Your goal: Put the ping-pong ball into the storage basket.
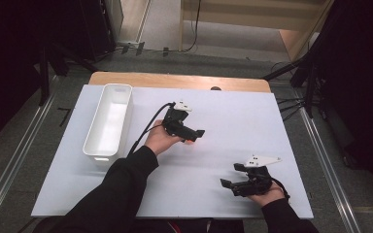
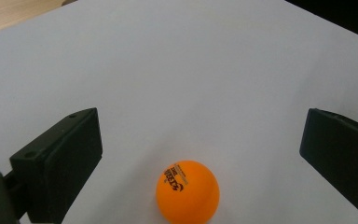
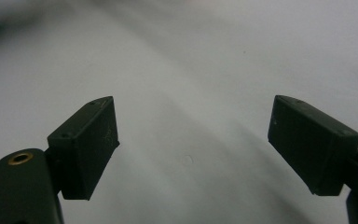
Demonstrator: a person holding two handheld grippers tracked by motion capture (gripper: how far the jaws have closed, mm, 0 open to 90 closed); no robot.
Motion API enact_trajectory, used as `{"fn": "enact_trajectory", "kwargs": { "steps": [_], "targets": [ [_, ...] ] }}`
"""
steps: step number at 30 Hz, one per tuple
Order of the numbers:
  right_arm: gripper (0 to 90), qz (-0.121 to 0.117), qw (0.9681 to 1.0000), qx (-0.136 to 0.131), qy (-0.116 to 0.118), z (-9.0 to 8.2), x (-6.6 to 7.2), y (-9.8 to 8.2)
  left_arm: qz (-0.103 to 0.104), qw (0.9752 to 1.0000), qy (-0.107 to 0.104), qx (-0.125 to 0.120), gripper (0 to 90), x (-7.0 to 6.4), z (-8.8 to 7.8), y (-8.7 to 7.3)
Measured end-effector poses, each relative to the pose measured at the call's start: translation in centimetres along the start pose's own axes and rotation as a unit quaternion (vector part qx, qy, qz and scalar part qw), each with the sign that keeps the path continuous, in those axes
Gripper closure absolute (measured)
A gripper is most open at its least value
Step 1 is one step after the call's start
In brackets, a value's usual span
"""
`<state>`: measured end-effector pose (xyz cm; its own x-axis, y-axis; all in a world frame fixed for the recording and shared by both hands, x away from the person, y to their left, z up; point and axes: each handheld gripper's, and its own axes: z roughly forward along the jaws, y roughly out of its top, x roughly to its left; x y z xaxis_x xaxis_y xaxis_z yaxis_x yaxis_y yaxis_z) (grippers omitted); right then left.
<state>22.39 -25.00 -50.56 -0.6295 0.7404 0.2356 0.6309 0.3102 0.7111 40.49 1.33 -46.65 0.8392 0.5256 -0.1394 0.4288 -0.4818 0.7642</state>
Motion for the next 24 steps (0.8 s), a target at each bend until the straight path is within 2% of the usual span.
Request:
{"fn": "enact_trajectory", "kwargs": {
  "steps": [12,24],
  "targets": [
    [14.8,0.007,1.0,-0.001,-0.001,0.0,0.1,0.0,0.004,1.0,0.002,-0.006,0.0,-0.1,0.4,-0.5],
    [14.7,0.005,1.0,-0.001,-0.002,0.0,0.0,0.0,0.0,1.0,0.004,0.003,0.0,0.1,1.0,-1.5]
  ]
}}
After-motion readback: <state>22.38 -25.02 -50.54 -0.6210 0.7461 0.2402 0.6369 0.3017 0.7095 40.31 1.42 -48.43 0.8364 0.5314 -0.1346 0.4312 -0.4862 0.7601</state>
